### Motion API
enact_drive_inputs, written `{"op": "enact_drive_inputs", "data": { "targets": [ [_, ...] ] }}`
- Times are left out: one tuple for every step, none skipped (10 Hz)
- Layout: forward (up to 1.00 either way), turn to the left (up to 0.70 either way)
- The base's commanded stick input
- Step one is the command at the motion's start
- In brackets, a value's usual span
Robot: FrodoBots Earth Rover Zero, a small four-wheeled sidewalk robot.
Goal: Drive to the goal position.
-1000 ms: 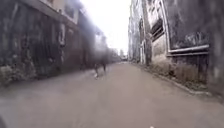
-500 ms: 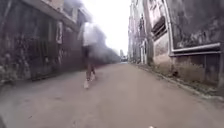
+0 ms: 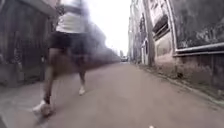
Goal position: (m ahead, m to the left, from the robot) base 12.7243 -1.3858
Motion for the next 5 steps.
{"op": "enact_drive_inputs", "data": {
  "targets": [
    [0.50,0.01],
    [0.50,0.01],
    [0.50,0.01],
    [0.50,0.01],
    [0.50,0.01]
  ]
}}
